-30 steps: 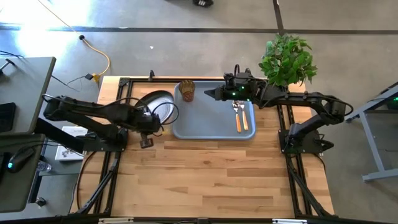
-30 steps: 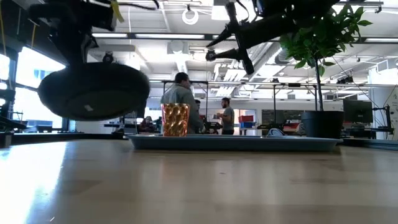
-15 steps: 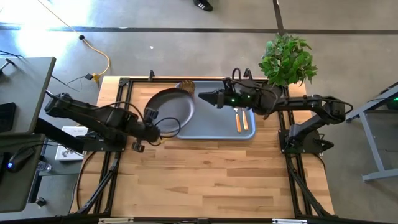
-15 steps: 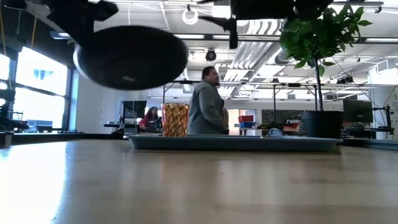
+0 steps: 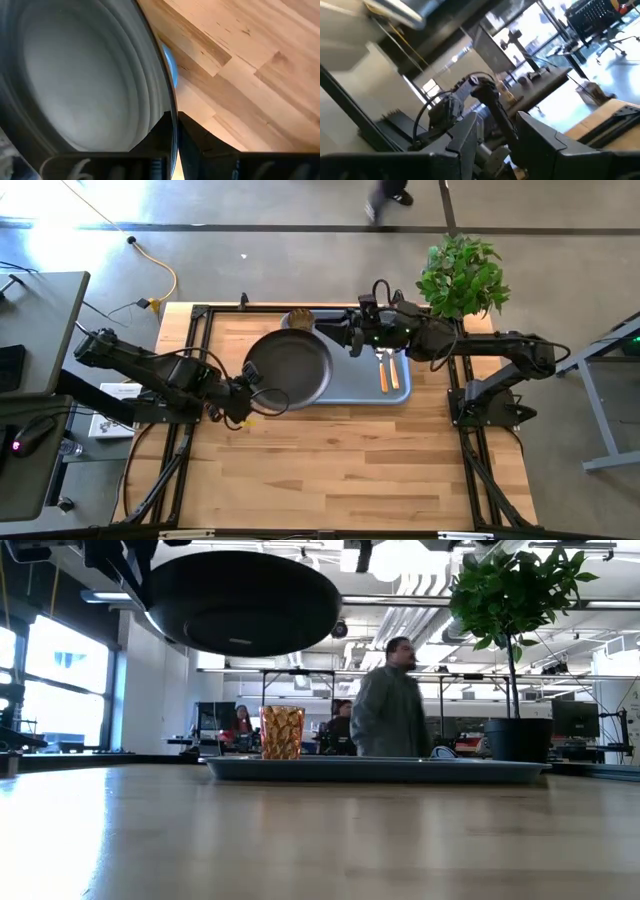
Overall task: Pick and place plate/cup/fork/spoon on tray
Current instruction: Put the black plate on the gray serving tray
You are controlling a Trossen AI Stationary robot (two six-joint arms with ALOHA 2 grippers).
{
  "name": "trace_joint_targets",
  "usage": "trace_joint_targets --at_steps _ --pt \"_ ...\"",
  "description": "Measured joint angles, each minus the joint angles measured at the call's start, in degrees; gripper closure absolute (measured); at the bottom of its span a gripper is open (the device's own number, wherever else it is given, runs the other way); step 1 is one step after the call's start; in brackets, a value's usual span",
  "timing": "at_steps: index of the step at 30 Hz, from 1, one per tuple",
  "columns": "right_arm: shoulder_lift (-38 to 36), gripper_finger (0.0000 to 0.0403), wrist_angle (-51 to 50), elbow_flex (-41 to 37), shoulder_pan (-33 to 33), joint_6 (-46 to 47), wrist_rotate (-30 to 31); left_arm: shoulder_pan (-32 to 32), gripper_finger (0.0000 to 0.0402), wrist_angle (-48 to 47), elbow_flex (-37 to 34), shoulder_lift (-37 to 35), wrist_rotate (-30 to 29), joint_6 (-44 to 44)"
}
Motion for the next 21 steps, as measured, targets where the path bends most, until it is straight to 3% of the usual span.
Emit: trace_joint_targets --at_steps 5,11,21 --pt "0.0 0.0274 -23.2 11.9 0.2 -2.1 1.7 -0.2 0.0399 -0.1 0.0 1.6 0.1 3.6" --pt "0.6 0.0274 -55.8 23.4 0.2 -1.4 8.9 -0.2 0.0399 -0.2 0.0 4.0 0.0 5.4" --pt "0.7 0.0274 -74.0 23.9 0.2 7.1 8.5 -0.5 0.0399 1.3 0.0 5.7 -0.1 9.2"
